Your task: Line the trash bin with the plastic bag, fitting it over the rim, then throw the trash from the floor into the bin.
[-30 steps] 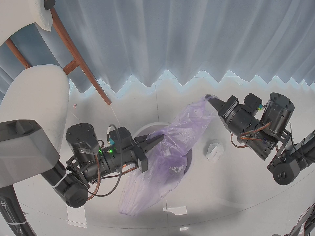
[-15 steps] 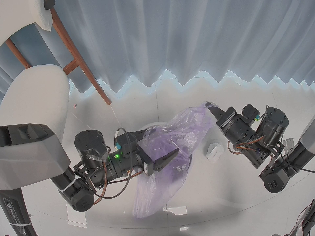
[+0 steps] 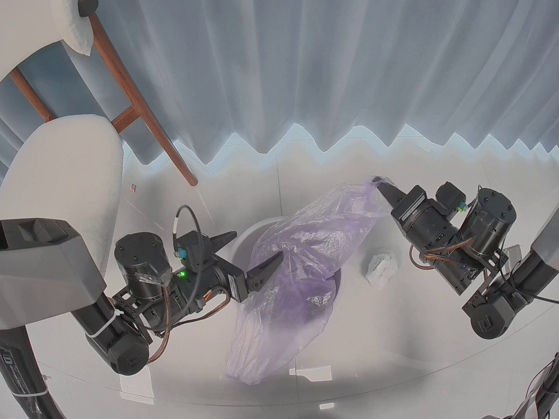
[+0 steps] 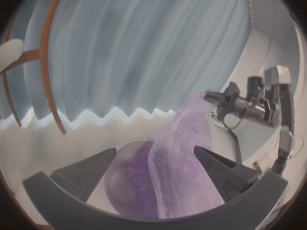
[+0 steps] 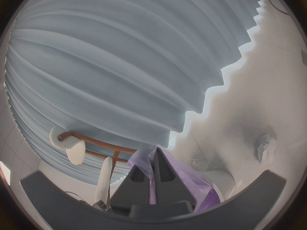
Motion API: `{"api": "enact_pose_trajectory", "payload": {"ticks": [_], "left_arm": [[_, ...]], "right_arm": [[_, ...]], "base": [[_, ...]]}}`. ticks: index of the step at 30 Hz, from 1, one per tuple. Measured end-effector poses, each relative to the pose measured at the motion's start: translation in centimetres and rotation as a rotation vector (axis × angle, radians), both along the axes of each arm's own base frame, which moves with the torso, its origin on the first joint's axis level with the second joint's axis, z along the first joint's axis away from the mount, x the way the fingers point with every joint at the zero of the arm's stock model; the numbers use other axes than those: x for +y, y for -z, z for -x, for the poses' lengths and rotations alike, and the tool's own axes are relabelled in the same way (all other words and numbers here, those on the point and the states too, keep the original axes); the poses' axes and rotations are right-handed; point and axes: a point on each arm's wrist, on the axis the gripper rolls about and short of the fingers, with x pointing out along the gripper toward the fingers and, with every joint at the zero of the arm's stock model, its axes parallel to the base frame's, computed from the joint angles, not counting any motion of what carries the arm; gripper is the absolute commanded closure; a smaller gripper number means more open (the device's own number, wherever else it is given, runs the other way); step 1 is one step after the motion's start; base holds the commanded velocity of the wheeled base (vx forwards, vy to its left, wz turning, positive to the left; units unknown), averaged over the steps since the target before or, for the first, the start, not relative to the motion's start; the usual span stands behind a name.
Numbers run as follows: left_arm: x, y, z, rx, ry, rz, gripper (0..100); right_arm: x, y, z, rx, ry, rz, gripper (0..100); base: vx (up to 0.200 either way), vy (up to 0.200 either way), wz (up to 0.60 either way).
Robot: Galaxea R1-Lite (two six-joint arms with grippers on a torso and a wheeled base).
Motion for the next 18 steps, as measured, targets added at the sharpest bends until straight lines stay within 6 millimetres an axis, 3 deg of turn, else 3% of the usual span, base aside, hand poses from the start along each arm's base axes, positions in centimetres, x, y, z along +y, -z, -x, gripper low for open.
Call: {"api": "enact_pose_trajectory", "payload": {"ticks": [8,14,18], "left_arm": [[0.8,-0.2,-1.5,0.171,-0.133,0.046,0],[1.9,-1.4,-3.5,0.161,-0.294,0.072,0],[2.1,-0.9,-4.2,0.176,-0.331,0.064,0]], "right_arm": [[-0.4,-0.6,0.2,-0.014,-0.004,-0.006,100],[-0.7,-0.9,0.6,-0.022,-0.015,-0.008,100],[-0.8,-1.1,0.7,-0.026,-0.015,-0.008,100]], "base": [[0.000,0.000,0.00],[0.000,0.000,0.00],[0.000,0.000,0.00]]}}
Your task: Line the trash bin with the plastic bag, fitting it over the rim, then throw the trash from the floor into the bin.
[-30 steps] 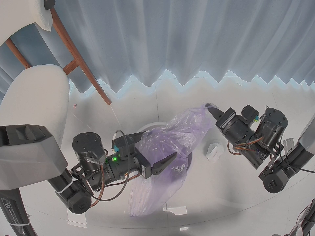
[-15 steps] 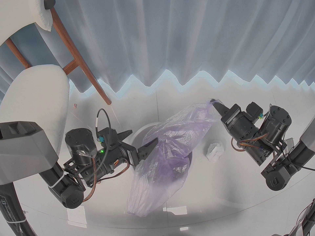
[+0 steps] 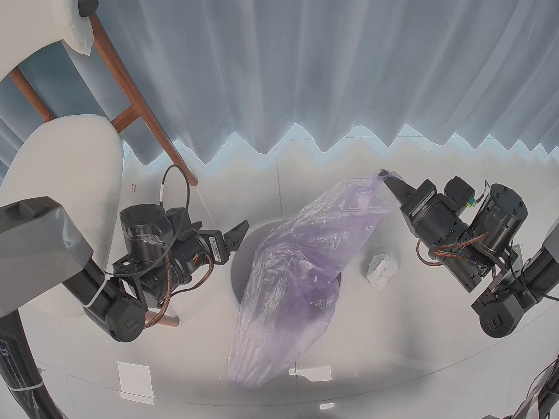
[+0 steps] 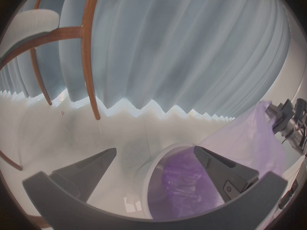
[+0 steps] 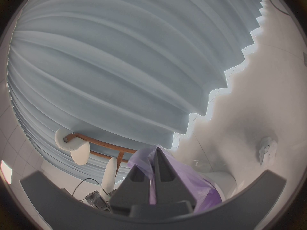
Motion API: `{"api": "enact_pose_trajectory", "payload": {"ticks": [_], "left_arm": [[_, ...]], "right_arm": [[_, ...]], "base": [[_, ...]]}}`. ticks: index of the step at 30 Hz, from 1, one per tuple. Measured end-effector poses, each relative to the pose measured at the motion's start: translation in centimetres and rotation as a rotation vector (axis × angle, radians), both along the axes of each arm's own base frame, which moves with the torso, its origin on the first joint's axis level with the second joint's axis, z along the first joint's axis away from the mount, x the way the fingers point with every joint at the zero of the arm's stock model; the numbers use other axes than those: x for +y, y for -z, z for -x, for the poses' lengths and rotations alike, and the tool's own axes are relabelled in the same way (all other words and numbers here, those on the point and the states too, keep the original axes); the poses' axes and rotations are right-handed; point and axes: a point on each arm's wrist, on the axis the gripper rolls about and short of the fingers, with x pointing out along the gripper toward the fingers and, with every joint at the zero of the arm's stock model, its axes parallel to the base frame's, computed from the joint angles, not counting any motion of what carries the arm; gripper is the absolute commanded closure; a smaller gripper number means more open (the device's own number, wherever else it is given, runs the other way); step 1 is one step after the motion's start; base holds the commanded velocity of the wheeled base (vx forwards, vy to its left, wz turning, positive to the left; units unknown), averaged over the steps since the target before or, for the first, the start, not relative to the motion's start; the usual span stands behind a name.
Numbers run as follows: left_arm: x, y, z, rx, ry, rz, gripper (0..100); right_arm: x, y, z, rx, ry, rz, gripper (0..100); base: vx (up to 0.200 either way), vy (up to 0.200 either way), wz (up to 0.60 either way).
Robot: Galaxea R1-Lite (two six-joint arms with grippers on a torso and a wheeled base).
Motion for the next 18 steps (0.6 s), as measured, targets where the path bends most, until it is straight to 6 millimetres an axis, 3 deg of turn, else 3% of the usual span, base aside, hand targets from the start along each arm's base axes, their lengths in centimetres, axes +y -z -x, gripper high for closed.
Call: {"api": "enact_pose_trajectory", "payload": {"ticks": [18], "left_arm": [[-1.6,6.7,-0.4,0.177,0.003,-0.103,0]], "right_arm": [[0.8,1.3,-0.1,0.038,-0.020,0.024,100]], "base": [[0.000,0.000,0.00]]}}
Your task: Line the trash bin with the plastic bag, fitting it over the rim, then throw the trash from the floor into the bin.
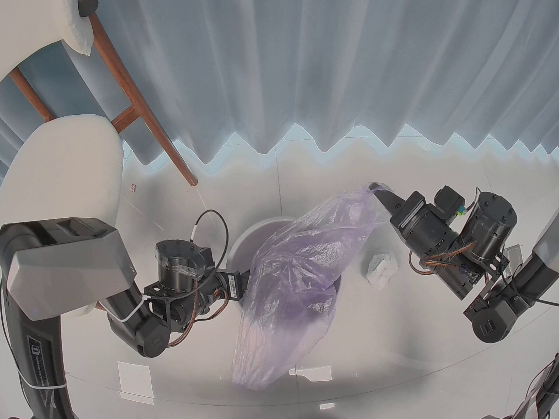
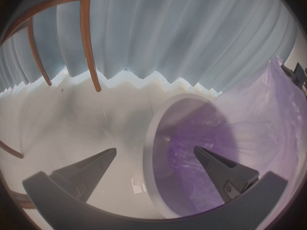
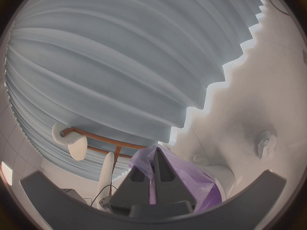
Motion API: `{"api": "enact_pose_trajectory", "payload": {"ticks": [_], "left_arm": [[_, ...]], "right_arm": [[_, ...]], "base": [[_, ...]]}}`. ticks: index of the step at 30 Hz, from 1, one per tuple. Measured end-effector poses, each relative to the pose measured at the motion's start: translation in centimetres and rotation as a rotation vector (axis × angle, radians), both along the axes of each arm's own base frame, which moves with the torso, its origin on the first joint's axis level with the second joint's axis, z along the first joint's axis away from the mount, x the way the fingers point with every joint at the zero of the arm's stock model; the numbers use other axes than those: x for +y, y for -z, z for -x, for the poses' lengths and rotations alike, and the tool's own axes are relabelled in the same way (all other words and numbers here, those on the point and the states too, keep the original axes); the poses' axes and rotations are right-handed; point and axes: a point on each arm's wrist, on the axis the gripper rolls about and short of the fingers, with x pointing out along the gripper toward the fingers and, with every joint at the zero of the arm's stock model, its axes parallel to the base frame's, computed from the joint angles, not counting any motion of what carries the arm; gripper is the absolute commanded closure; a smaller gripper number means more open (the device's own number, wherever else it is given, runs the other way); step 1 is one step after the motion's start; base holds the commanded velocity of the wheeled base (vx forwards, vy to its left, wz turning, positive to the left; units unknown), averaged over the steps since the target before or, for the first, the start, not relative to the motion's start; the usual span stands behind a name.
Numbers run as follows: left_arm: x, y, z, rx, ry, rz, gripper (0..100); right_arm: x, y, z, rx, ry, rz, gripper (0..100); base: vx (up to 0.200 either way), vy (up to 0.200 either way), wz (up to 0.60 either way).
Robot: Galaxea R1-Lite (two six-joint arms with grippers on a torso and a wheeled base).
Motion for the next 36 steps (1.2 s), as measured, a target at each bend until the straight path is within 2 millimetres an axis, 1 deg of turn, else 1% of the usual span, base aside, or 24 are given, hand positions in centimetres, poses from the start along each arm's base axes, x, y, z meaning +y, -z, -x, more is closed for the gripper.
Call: {"api": "enact_pose_trajectory", "payload": {"ticks": [1,2,9,15,17,27,32,36], "left_arm": [[-0.1,0.3,0.0,0.004,0.001,-0.002,0],[-0.1,0.5,-0.1,0.008,0.002,-0.003,100],[-0.4,2.3,-0.5,0.026,0.006,-0.015,100],[-0.6,3.2,0.4,0.019,0.034,-0.015,100],[-0.5,3.2,0.6,0.003,0.040,-0.008,100],[-0.8,3.6,4.1,-0.028,0.114,-0.038,100],[-0.2,4.4,6.4,0.036,0.142,-0.081,100],[0.2,4.8,7.4,0.071,0.153,-0.107,100]], "right_arm": [[0.1,0.1,0.0,0.003,-0.002,0.002,100],[0.1,0.2,0.0,0.004,-0.004,0.003,100],[0.7,0.9,0.6,0.027,-0.027,0.019,100],[1.0,1.8,1.4,0.065,-0.057,0.042,100],[1.0,2.1,1.6,0.077,-0.073,0.052,100],[0.6,3.2,2.7,0.122,-0.124,0.090,100],[0.6,3.8,3.3,0.146,-0.149,0.106,100],[0.7,4.2,3.9,0.163,-0.173,0.125,100]], "base": [[0.000,0.000,0.00],[0.000,0.000,0.00],[0.000,0.000,0.00],[0.000,0.000,0.00],[0.000,0.000,0.00],[0.000,0.000,0.00],[0.000,0.000,0.00],[0.000,0.000,0.00]]}}
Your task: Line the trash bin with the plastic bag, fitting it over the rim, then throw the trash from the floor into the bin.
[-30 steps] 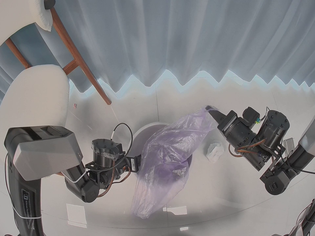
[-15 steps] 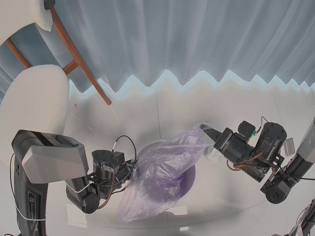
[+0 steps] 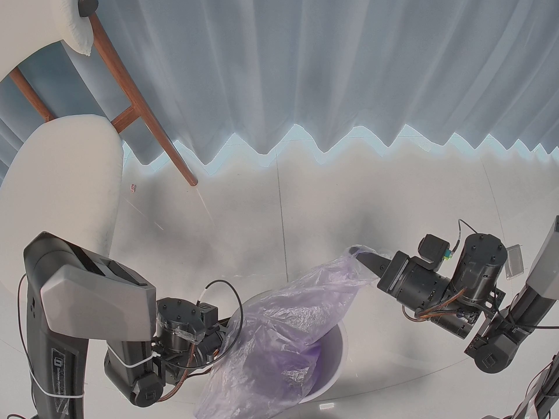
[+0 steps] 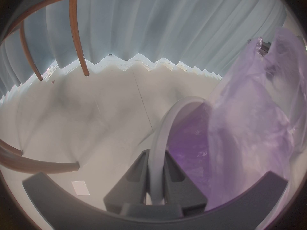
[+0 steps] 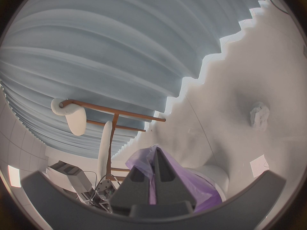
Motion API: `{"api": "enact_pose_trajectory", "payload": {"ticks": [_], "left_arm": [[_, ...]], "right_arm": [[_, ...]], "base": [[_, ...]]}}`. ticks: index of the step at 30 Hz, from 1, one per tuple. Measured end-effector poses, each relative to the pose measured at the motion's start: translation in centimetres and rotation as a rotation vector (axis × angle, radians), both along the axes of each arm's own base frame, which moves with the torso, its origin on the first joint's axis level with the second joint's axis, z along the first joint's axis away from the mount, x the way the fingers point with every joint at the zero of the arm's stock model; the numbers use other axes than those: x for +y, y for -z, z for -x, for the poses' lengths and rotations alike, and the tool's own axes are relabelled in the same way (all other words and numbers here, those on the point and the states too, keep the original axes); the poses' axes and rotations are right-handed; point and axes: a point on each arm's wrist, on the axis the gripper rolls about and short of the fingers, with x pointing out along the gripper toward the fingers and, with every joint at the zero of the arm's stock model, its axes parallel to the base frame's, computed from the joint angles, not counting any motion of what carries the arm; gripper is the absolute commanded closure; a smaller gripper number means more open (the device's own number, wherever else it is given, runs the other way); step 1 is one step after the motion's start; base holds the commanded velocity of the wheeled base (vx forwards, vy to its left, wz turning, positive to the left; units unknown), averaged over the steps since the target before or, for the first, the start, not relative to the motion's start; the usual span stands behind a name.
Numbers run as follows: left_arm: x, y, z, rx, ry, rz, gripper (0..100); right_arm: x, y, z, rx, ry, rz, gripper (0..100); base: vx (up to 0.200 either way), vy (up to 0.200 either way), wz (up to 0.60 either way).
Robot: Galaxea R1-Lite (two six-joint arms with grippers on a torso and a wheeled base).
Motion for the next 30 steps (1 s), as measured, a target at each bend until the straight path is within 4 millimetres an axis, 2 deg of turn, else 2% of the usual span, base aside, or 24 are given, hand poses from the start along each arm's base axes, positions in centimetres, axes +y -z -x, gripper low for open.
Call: {"api": "enact_pose_trajectory", "payload": {"ticks": [4,5,13,18,24,30], "left_arm": [[0.0,0.2,0.2,0.004,0.000,-0.012,100],[0.0,0.3,0.2,0.004,0.001,-0.019,0],[0.4,1.5,0.4,0.010,-0.023,-0.103,0],[0.1,1.3,0.2,-0.003,-0.028,-0.100,0],[-0.2,-1.4,0.9,-0.068,-0.023,-0.058,0],[-0.2,-5.7,2.7,-0.165,-0.009,0.010,0]], "right_arm": [[0.1,0.3,0.2,0.009,-0.010,0.008,100],[0.1,0.3,0.3,0.010,-0.011,0.010,100],[0.2,0.4,0.3,0.010,-0.013,0.011,100],[0.2,0.5,0.3,0.010,-0.014,0.016,100],[0.2,0.6,0.3,0.007,-0.016,0.024,100],[0.2,0.6,0.3,0.004,-0.016,0.027,100]], "base": [[0.000,0.000,0.00],[0.000,0.000,0.00],[0.000,0.000,0.00],[0.000,0.000,0.00],[0.000,0.000,0.00],[0.000,0.000,0.00]]}}
